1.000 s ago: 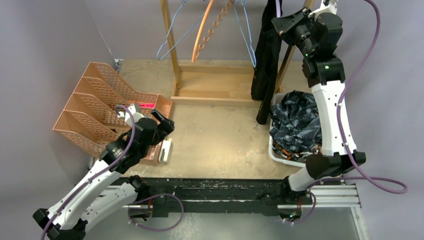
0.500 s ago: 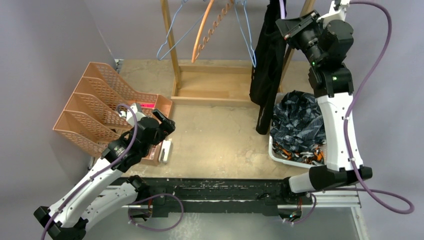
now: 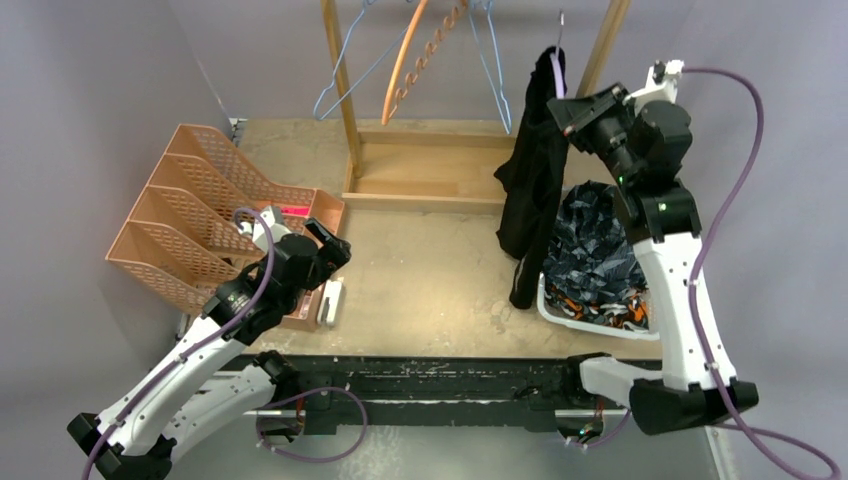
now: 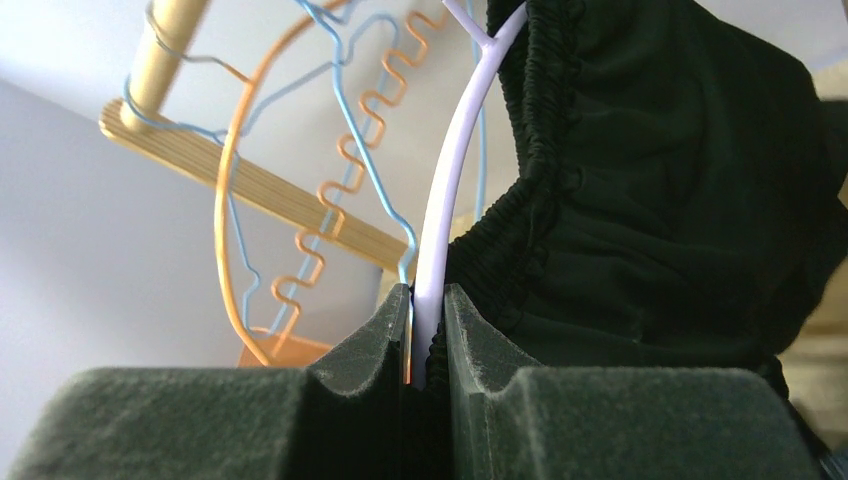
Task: Remove the shorts from the hanger
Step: Pick up the hanger from the clothes rod.
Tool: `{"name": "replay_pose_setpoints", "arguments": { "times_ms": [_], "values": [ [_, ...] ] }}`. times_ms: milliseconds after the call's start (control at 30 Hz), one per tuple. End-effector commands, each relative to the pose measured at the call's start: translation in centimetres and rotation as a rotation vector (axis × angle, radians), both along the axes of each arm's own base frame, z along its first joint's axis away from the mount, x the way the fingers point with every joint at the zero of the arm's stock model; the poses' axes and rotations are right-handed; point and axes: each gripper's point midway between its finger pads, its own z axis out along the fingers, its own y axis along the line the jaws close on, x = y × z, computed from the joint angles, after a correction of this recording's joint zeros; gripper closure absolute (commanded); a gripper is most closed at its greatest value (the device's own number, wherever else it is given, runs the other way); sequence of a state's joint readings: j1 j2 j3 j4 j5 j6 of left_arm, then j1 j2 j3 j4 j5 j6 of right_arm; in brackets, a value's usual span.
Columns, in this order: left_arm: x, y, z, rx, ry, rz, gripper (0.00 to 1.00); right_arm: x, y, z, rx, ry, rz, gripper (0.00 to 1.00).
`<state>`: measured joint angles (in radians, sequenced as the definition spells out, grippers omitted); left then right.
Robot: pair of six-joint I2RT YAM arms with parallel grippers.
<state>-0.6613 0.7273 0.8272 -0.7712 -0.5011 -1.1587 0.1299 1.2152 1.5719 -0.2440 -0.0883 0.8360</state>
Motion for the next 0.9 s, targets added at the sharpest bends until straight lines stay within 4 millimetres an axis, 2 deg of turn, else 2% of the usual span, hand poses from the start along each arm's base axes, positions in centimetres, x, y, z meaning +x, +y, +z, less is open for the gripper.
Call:
{"name": "replay_pose_setpoints", "arguments": {
  "times_ms": [0, 100, 167, 267, 333, 433, 567, 733, 867],
  "values": [
    [0.5, -0.4, 1.1, -0.028, -0.036, -0.003, 0.05, -4.1, -0.3, 3.0, 0.034, -0.149, 0.014, 1.0],
    [0.6, -0.7, 1.1, -0.034, -0.032, -0.013, 0.05, -5.5, 0.6, -0.1, 0.015, -0.098, 0.077, 1.0],
    [0.7, -0.8, 1.0, -0.036, -0.031, -0.015, 0.05, -6.8, 1.9, -2.5, 0.005, -0.06, 0.17, 1.0],
    [0.9, -1.0, 0.8, -0.038, -0.029, -0.017, 0.06, -9.6, 3.5, -6.4, 0.03, -0.02, 0.284, 1.0],
    [0.9, -1.2, 0.6, -0.041, -0.026, -0.02, 0.06, -11.3, 3.6, -8.9, 0.034, 0.025, 0.305, 1.0],
    [1.1, -1.7, 0.3, -0.054, -0.023, -0.031, 0.07, -13.5, 2.8, -12.9, 0.03, 0.114, 0.267, 1.0],
    [1.4, -2.4, 0.0, -0.064, -0.013, -0.05, 0.08, -15.8, 3.6, -15.3, -0.001, 0.127, 0.349, 1.0],
    [1.6, -3.0, -0.2, -0.076, -0.007, -0.063, 0.09, -16.9, 4.2, -17.5, -0.054, 0.178, 0.426, 1.0],
    [1.7, -3.2, 0.1, -0.083, -0.013, -0.07, 0.1, -17.3, 6.0, -18.8, -0.089, 0.191, 0.585, 1.0]
  ]
}}
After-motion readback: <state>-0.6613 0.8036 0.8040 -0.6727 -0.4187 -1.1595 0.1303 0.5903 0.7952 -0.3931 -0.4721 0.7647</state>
